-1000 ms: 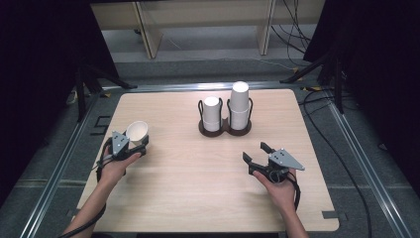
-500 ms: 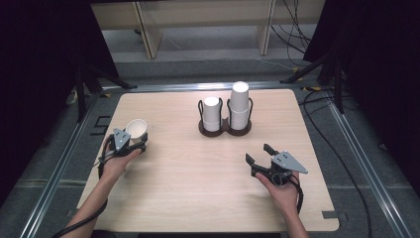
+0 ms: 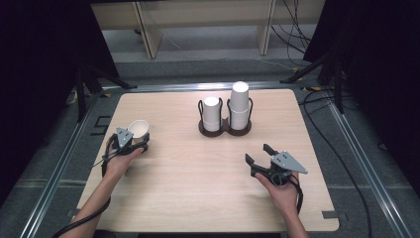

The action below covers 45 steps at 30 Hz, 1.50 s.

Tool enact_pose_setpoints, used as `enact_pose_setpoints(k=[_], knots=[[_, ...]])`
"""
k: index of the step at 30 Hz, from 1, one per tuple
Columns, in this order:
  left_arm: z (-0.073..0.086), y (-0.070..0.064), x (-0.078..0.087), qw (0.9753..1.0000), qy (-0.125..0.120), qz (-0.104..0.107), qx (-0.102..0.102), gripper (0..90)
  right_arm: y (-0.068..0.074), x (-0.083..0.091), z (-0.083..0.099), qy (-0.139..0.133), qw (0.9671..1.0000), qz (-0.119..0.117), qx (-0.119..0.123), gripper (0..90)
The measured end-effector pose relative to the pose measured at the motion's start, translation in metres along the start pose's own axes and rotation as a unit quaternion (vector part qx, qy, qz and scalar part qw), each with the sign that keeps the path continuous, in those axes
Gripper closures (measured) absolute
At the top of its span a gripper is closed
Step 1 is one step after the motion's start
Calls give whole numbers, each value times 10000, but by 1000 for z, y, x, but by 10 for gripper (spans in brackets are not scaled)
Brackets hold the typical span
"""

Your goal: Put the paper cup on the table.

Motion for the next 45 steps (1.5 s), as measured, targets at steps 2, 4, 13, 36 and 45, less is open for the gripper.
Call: enact_pose_setpoints(k=[2, 4, 13, 36, 45], knots=[[0, -1, -1, 10000, -30, 11, 50, 249, 0, 1, 0, 62, 10000, 38, -29, 227], [0, -1, -2, 10000, -33, 15, 63, 248, 0, 1, 1, 49, 10000, 20, -47, 228], [1, 1, -2, 10000, 54, 41, 54, 213, 1, -1, 2, 103, 9999, -1, -34, 229], [9, 1, 40, 9997, -188, -46, 153, 31, -3, 2, 3, 152, 9997, 142, -98, 229], [24, -10, 79, 9990, -337, -77, 298, 30, -6, 2, 4, 86, 9998, 83, -140, 228]])
Point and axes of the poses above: each handheld gripper's, and its own axes: x roughly backward along the jaws, z roughly out of its underside, y roughly to its left, the point moved 3 cm from there along -x, roughly forward along the jaws, and after that the axes turned 1 degree about -x, right-handed, at the moved point
